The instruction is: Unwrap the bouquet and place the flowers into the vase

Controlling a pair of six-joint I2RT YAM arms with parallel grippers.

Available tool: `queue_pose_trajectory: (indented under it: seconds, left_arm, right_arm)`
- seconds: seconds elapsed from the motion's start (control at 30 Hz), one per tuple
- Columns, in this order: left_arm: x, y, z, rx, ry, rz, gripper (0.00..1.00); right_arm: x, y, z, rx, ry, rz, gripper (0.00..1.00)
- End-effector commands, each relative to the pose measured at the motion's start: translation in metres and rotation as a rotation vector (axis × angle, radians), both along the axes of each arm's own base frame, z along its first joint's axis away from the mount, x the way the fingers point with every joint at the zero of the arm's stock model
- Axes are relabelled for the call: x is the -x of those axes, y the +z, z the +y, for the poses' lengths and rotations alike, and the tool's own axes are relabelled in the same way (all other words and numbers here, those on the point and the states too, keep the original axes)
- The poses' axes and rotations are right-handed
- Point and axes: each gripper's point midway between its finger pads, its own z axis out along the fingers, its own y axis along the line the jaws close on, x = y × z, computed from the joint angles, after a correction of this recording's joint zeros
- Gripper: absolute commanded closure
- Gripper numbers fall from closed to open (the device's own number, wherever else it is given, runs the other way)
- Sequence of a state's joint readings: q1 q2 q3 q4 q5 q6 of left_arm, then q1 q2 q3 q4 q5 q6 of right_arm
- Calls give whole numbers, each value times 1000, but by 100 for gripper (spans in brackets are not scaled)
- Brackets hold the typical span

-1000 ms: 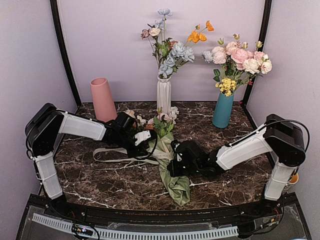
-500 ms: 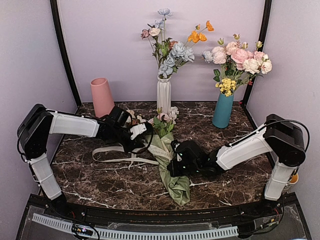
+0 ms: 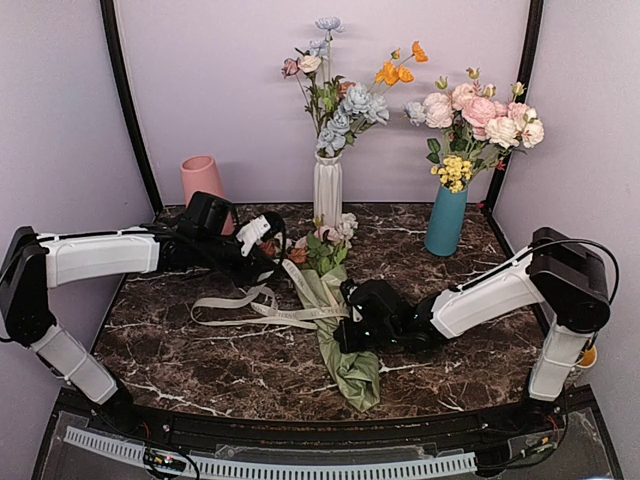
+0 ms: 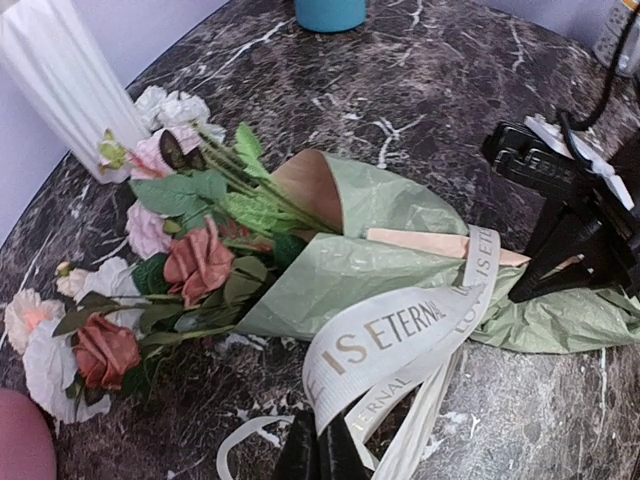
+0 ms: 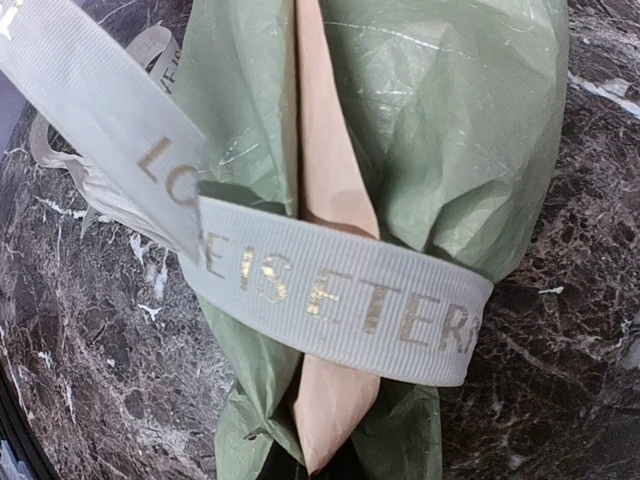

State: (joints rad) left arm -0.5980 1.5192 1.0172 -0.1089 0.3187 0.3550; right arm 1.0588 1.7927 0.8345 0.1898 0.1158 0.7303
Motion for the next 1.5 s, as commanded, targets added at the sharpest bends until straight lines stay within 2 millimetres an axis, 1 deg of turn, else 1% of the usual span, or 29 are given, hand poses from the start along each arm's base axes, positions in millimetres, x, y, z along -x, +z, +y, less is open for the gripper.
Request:
queue_pose_trajectory:
  seconds: [0.0,0.03,0.07,0.13,0.2,0.23,0.3,0.33,0.37,0.4,0.43,0.47,0.5,0.6,0.67,0.73,0.8,0.9,0.93,1.03,1.1,1.2,1.23,1.27,1.33,1.4,1.47]
  left_arm:
    - [-28,23,52,37,385,1,100]
    - [-33,33,70,60,492,-27,100]
    - [-39,43,95,85,639,-62,100]
    - [-35,61,140,154,863,-122,100]
    - [-22,65,179,207,1039,-172,100]
    - [-15,64,192,222,1091,-185,100]
    - [-2,52,214,208,1176,-187,98]
    - [3,47,221,201,1213,-182,89]
    - [8,41,228,185,1251,-168,69]
    - [12,36,235,176,1293,-157,40]
    - [16,32,241,173,1329,-143,15]
    - [20,26,245,170,1358,-126,3]
    - [22,22,246,169,1374,-110,1]
    - [26,14,244,174,1378,-64,1]
    - [28,14,242,192,1377,-42,1]
    - [30,19,243,227,1399,-28,1]
    - [32,31,242,283,1417,-7,1]
    - [32,50,232,360,1377,32,1]
    - [32,60,228,390,1354,42,1]
    - [38,85,216,449,1254,55,1]
    - [44,101,199,481,1120,59,1]
    - [57,122,181,504,961,68,1]
    - [62,126,177,500,920,66,1]
    - [66,128,176,486,895,60,1]
    - [71,127,184,454,901,26,1]
    - [75,119,194,419,924,-4,1]
    - [80,114,195,415,911,-6,1]
  right_arm:
    - [16,-49,-41,217,12,93,100]
    - [14,-46,-41,220,15,84,100]
    - [14,-44,-39,219,22,77,100]
    - [13,-39,-37,216,40,68,100]
    - [15,-33,-32,204,75,61,100]
    - [16,-31,-29,200,99,59,100]
    - [18,-21,-23,187,142,51,91]
    - [18,-16,-21,184,158,46,86]
    - [19,-9,-18,182,172,38,81]
    - [19,-2,-16,180,187,29,77]
    - [20,5,-14,182,202,20,72]
    - [20,14,-11,182,217,6,67]
    - [21,22,-9,185,230,-7,62]
    - [23,49,5,175,277,-45,47]
    - [26,63,16,164,310,-56,37]
    - [31,77,29,146,344,-59,29]
    - [35,90,40,129,365,-58,24]
    - [40,107,51,87,380,-58,20]
    - [40,114,55,68,379,-63,19]
    - [36,135,65,25,378,-88,19]
    - [32,148,74,-9,378,-113,20]
    - [20,152,96,-33,386,-155,23]
    - [12,158,106,-38,377,-175,24]
    - [6,155,114,-24,369,-182,26]
    - [-9,145,131,8,350,-187,28]
    - [-20,135,144,32,340,-186,31]
    - [-28,119,154,45,340,-182,30]
